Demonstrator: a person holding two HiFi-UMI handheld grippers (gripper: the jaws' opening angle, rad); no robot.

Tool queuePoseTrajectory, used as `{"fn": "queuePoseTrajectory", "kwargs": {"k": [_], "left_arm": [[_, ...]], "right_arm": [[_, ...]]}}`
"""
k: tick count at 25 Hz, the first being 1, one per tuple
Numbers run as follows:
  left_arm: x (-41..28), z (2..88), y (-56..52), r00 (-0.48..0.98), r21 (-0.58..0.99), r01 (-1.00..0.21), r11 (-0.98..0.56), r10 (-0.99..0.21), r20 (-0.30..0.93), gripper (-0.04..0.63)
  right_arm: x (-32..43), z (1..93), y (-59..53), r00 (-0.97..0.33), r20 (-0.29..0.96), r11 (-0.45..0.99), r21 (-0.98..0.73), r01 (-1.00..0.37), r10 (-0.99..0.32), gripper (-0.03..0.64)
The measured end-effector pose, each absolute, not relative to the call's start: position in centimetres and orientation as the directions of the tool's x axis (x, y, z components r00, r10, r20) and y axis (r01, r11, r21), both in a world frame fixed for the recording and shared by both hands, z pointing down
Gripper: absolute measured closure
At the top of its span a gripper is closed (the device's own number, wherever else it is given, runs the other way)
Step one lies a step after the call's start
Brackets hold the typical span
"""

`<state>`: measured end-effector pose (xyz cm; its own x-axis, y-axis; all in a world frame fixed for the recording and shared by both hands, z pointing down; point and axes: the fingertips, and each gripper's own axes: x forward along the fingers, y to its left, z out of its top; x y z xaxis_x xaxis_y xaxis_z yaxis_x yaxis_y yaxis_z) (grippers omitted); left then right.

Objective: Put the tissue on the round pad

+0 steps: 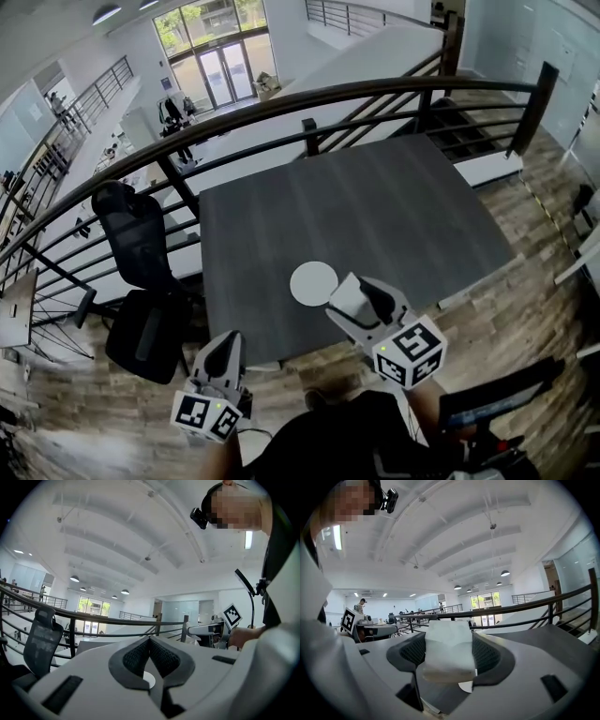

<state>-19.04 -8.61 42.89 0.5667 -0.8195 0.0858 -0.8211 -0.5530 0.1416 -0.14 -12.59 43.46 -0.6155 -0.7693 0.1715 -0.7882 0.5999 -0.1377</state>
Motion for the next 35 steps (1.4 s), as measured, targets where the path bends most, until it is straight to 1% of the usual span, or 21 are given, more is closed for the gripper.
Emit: {"fn": "queuePoseTrajectory", "kwargs": {"k": [5,9,14,20,28,31,35], "left_arm": [[-20.4,42.1,-10.2,0.580,0.154,-0.811,-0.564,-0.810,0.088,0.592],[-20.2,41.7,-11.1,0.566,0.177,-0.819,-0.546,-0.819,0.093,0.592],[-19.5,41.2,-13.3,0.537,0.165,-0.839,-0.518,-0.838,0.102,0.592],[-16.3,38.6,-16.0,0.517,0.169,-0.847,-0.504,-0.855,0.045,0.592],[-16.0,39.7,-17.3,0.392,0.135,-0.917,-0.375,-0.909,0.142,0.592],[-16.5,39.7,-17.4,0.352,0.135,-0.933,-0.334,-0.924,0.146,0.592],[-16.3,38.5,-18.0,0.324,0.162,-0.938,-0.306,-0.941,0.098,0.592]], "right_arm": [[-1.2,42.6,-14.4,-0.595,0.185,0.577,-0.148,-0.803,-0.782,0.301],[-1.2,41.7,-16.0,-0.605,0.185,0.587,-0.146,-0.797,-0.775,0.301],[-0.9,41.5,-19.6,-0.634,0.184,0.617,-0.148,-0.773,-0.751,0.301],[0.4,41.6,-24.8,-0.678,0.196,0.665,-0.136,-0.735,-0.709,0.301],[0.3,43.9,-29.5,-0.738,0.237,0.724,-0.158,-0.671,-0.632,0.302],[-0.6,45.6,-30.6,-0.754,0.261,0.739,-0.175,-0.651,-0.602,0.301],[-1.8,47.6,-31.5,-0.774,0.302,0.764,-0.181,-0.619,-0.556,0.302]]}}
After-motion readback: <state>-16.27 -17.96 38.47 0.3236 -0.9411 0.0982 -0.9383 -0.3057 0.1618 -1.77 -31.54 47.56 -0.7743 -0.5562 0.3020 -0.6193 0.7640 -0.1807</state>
